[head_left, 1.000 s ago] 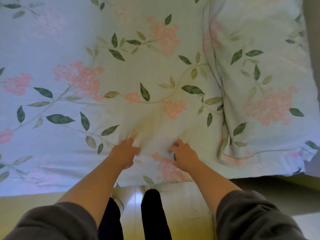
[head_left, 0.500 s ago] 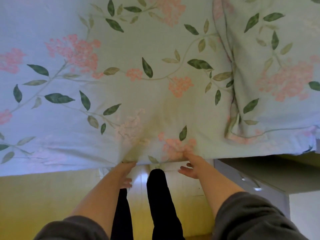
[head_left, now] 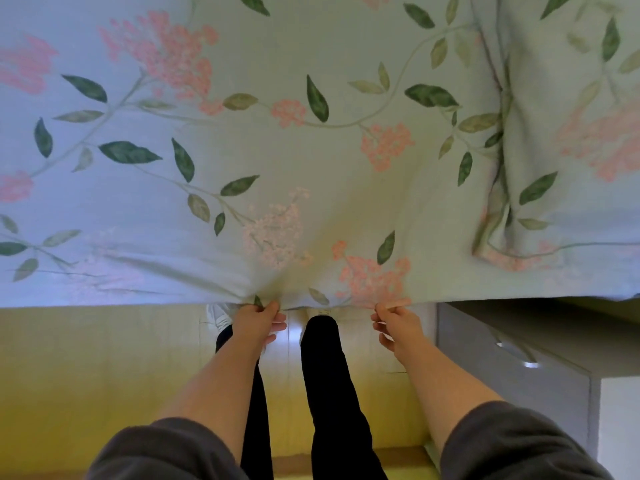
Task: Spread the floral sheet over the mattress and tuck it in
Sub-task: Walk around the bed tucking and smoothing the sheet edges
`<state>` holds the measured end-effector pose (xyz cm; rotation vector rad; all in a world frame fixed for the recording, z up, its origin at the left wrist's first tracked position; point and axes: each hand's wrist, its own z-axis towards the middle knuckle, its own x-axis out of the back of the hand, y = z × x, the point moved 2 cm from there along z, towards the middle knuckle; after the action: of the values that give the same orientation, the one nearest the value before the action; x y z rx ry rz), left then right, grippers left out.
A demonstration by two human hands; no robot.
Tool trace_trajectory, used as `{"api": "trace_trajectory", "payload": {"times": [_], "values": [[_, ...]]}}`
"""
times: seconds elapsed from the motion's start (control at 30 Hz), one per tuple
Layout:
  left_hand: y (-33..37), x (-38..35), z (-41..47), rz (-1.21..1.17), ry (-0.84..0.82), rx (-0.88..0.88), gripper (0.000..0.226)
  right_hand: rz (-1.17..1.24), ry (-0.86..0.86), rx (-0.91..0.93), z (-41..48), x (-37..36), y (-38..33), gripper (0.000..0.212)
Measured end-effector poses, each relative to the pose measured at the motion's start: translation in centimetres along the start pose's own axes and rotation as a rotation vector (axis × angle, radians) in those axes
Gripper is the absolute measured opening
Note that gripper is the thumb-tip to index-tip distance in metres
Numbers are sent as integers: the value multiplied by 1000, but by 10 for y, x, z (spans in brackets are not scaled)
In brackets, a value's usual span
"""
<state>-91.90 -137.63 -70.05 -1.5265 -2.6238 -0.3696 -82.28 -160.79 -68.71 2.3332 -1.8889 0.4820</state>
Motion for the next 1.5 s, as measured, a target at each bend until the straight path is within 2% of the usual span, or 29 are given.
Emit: {"api": "trace_trajectory", "payload": {"times": [0.1, 0.2, 0.27, 0.37, 0.47, 0.63, 0.8, 0.9, 0.97, 1.03, 1.07, 1.13, 1.2, 1.27, 1.37, 1.5], "values": [[2, 5, 0, -16, -41, 126, 11, 22, -44, -103, -13, -15, -10, 10], [1, 32, 5, -146, 7, 184, 13, -126, -189, -167, -30, -44, -17, 18], [7, 59, 13, -335, 76, 125, 19, -162, -262, -182, -35, -71, -17, 29], [17, 118, 30, -535, 159, -6, 28, -126, -370, -237, -51, -138, -9, 26], [16, 163, 47, -612, 230, -105, 34, 13, -436, -257, -60, -203, 10, 26], [-2, 199, 58, -639, 328, -218, 19, 109, -436, -102, -81, -285, 42, 19], [-25, 221, 67, -444, 382, -265, 22, -95, -221, 157, -83, -304, 65, 23], [-29, 225, 73, -405, 358, -279, 19, -238, -234, 85, -91, -304, 58, 28], [-28, 227, 75, -474, 350, -247, 17, -578, -306, 50, -103, -308, 44, 32], [-28, 235, 80, -627, 414, -212, 21, -960, -362, 215, -115, -319, 23, 31], [-26, 241, 83, -707, 443, -196, 29, -1099, -367, 396, -119, -328, 12, 29], [-13, 251, 94, -868, 429, -192, 40, -1302, -298, 875, -128, -349, -12, 24], [0, 261, 110, -1041, 425, -241, 34, -1438, -221, 1318, -137, -374, -26, 17], [3, 267, 127, -1041, 562, -274, 20, -1570, -173, 1597, -138, -397, -32, 39], [-17, 272, 139, -855, 767, -288, 19, -1734, -182, 1728, -131, -426, -28, 56], [-39, 278, 137, -775, 766, -279, 19, -1865, -146, 1805, -122, -440, -16, 55]]}}
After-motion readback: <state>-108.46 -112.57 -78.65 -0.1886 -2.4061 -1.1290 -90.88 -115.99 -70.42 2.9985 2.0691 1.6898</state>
